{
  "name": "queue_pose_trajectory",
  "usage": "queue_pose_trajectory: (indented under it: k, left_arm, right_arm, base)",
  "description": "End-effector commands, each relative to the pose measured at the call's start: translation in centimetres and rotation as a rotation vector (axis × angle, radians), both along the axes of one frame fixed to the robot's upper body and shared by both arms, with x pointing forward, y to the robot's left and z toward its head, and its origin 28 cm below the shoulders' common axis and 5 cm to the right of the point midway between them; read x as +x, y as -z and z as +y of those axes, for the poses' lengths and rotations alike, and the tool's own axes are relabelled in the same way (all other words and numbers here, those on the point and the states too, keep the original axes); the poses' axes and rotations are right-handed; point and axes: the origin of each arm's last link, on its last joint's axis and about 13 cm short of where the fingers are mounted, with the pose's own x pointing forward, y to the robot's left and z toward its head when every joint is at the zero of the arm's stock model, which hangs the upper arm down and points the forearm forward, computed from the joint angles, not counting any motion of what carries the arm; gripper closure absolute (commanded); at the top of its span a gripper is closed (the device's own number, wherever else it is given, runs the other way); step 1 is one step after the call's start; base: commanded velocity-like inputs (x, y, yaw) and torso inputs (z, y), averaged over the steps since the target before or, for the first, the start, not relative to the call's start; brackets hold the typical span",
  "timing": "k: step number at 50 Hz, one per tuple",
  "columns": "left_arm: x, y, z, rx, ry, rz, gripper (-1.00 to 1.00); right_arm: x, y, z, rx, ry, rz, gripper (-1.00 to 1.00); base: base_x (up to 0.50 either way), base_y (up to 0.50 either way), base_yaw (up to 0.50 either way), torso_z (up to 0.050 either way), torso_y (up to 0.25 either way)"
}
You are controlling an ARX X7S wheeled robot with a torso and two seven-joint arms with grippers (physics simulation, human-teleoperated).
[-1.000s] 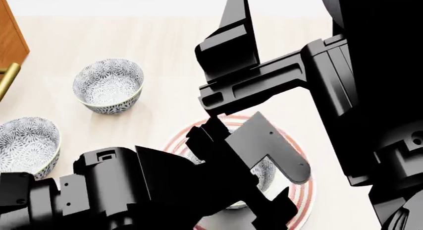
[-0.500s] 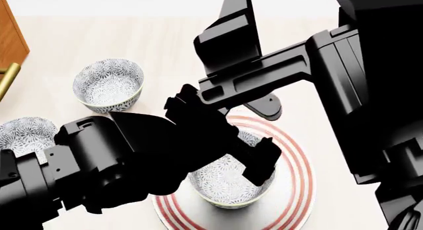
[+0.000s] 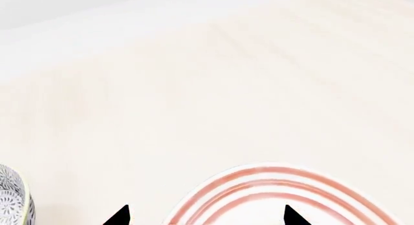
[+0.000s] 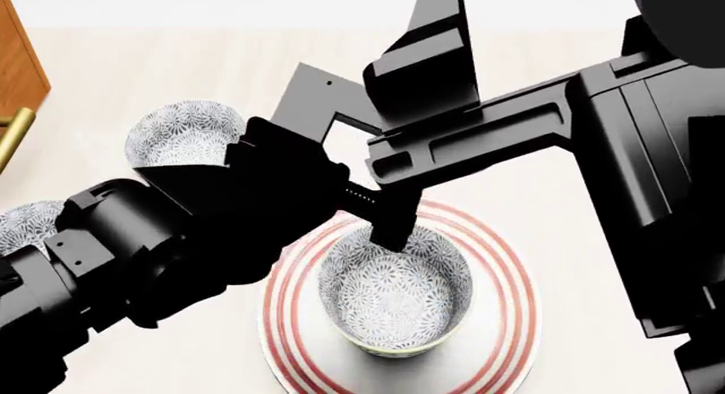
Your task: Put the bowl at the front on the plate.
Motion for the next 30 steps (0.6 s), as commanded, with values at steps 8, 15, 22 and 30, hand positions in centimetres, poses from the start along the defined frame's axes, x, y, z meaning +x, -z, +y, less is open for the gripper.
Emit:
queue_pose_trajectory:
  k: [8,15,22,30]
  left_arm:
    - [1.6,-0.4,2.6,-0.146,-0.166,-0.016,-1.00]
    - [1.0,-0.8,3.4,-0.226,-0.183,-0.080,-1.00]
    - [0.2,-0.9,4.3,-0.288,-0.185,-0.135,-1.00]
    - [-1.2,-1.7,5.2,-0.364,-0.210,-0.181,-1.00]
  right_arm:
    - [-0.4,0.3,-0.4,0.016,0.017,-0.013,-1.00]
    - [-0.3,0.4,-0.4,0.014,0.023,-0.007,-1.00]
    - [-0.3,0.4,-0.3,0.000,0.031,-0.003,-1.00]
    - [0.1,0.5,-0.3,0.009,0.016,-0.004,-1.00]
  base:
    - [0.00,0.00,0.00,0.000,0.000]
    - [0.00,0.00,0.00,0.000,0.000]
    - [0.00,0.00,0.00,0.000,0.000]
    - [0.00,0.00,0.00,0.000,0.000]
